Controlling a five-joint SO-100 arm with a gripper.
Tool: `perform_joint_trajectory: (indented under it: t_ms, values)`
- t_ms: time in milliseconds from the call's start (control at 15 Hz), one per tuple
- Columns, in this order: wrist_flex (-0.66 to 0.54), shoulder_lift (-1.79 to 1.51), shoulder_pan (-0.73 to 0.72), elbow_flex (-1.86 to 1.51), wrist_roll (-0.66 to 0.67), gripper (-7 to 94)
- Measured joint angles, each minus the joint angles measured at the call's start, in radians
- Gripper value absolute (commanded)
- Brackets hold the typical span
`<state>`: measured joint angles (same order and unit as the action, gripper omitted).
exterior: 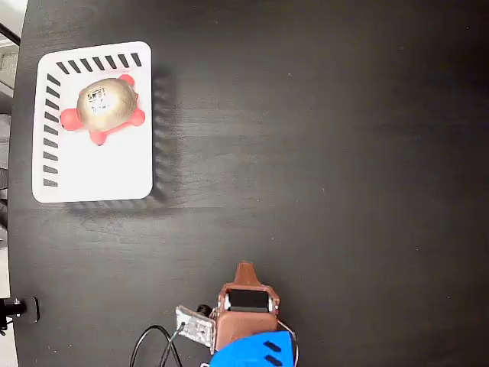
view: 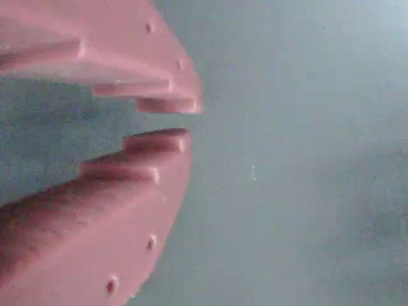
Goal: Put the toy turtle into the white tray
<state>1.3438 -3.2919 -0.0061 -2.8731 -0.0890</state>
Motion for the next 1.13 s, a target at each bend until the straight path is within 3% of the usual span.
perform_joint_trajectory:
  t_ms: [1133]
  values:
    - [-0.002, 0.000, 0.000, -0.032, 0.000, 0]
